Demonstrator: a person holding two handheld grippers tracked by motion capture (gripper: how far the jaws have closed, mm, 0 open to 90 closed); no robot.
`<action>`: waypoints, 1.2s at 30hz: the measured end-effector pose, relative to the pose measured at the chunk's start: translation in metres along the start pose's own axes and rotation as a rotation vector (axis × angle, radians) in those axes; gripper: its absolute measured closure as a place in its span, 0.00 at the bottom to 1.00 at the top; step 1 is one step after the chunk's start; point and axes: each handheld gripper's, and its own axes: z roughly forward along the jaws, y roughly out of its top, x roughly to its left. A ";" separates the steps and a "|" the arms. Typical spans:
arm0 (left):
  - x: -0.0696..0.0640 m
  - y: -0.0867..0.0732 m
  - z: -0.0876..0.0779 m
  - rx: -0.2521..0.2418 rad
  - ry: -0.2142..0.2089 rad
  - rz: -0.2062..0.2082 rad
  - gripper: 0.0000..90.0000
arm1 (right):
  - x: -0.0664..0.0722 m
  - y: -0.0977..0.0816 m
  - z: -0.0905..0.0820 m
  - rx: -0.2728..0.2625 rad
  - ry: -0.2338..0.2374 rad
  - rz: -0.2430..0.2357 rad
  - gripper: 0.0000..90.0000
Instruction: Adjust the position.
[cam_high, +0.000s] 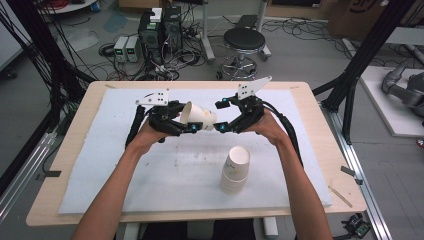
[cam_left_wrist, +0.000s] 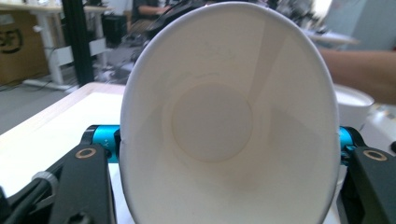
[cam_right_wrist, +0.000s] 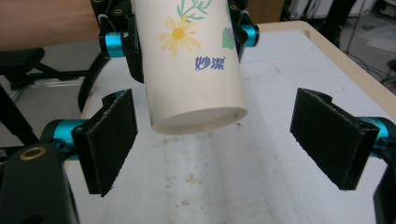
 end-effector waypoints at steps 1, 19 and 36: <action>0.000 0.001 -0.001 0.015 0.008 0.002 0.37 | 0.000 0.000 -0.003 0.012 -0.024 0.010 0.17; -0.001 0.012 0.002 0.384 0.070 0.053 0.37 | 0.043 0.006 -0.058 0.064 -0.395 0.064 0.18; -0.001 0.013 0.011 0.534 0.074 0.071 0.37 | 0.075 -0.040 -0.090 -0.028 -0.560 0.163 0.18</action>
